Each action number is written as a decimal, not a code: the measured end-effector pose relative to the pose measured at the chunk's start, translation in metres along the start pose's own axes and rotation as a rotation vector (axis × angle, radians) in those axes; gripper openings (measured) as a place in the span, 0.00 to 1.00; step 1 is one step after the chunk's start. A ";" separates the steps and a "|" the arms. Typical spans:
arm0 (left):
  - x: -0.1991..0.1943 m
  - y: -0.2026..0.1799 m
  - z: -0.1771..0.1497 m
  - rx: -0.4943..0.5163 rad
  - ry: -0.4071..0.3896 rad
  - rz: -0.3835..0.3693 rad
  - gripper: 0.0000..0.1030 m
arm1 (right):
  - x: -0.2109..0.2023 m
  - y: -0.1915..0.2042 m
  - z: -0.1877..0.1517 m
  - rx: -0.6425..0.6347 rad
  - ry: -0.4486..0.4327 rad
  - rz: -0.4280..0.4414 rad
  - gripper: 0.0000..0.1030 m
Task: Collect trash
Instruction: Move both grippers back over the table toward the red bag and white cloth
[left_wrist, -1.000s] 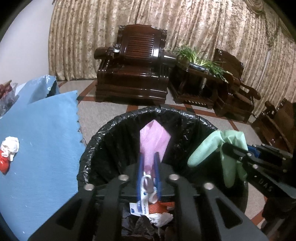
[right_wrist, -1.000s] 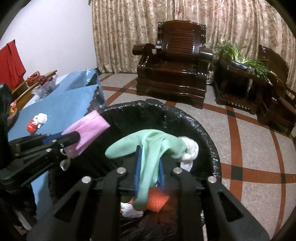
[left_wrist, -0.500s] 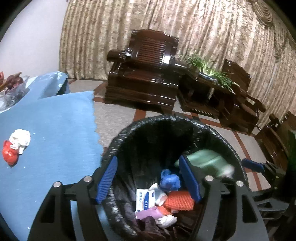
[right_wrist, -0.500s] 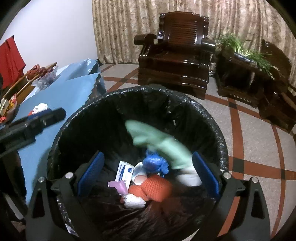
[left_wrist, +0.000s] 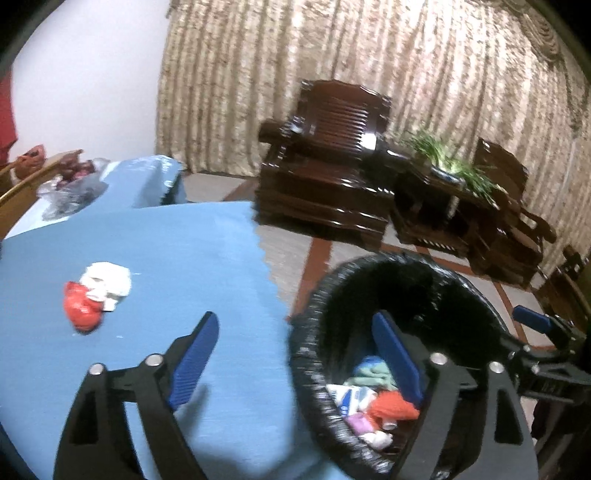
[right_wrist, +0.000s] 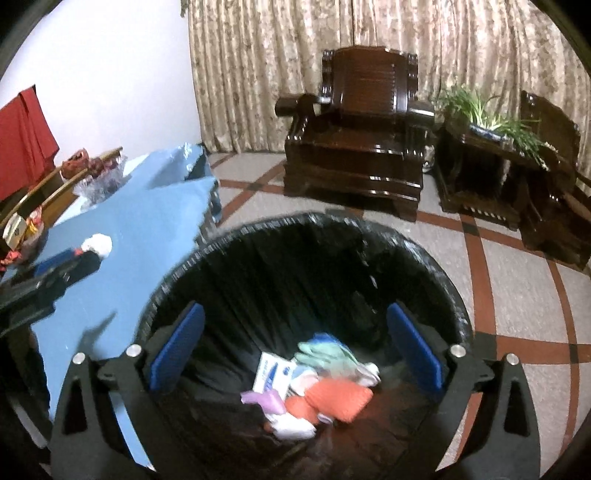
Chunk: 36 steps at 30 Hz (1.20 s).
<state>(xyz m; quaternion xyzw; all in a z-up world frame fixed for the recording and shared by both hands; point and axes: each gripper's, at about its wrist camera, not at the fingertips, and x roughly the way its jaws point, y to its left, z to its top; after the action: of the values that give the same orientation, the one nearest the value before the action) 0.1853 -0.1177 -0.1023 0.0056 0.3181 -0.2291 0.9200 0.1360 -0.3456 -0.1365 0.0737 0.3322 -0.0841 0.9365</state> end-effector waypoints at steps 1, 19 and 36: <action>-0.005 0.007 0.001 -0.010 -0.008 0.014 0.87 | 0.000 0.006 0.003 0.001 -0.009 0.007 0.94; -0.057 0.164 -0.007 -0.160 -0.063 0.301 0.92 | 0.038 0.150 0.064 -0.120 -0.086 0.187 0.95; -0.005 0.235 -0.016 -0.204 -0.005 0.344 0.91 | 0.140 0.245 0.068 -0.194 -0.027 0.219 0.95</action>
<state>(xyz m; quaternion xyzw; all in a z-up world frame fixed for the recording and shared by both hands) 0.2729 0.0974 -0.1439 -0.0338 0.3317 -0.0351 0.9421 0.3353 -0.1352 -0.1534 0.0172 0.3161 0.0500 0.9472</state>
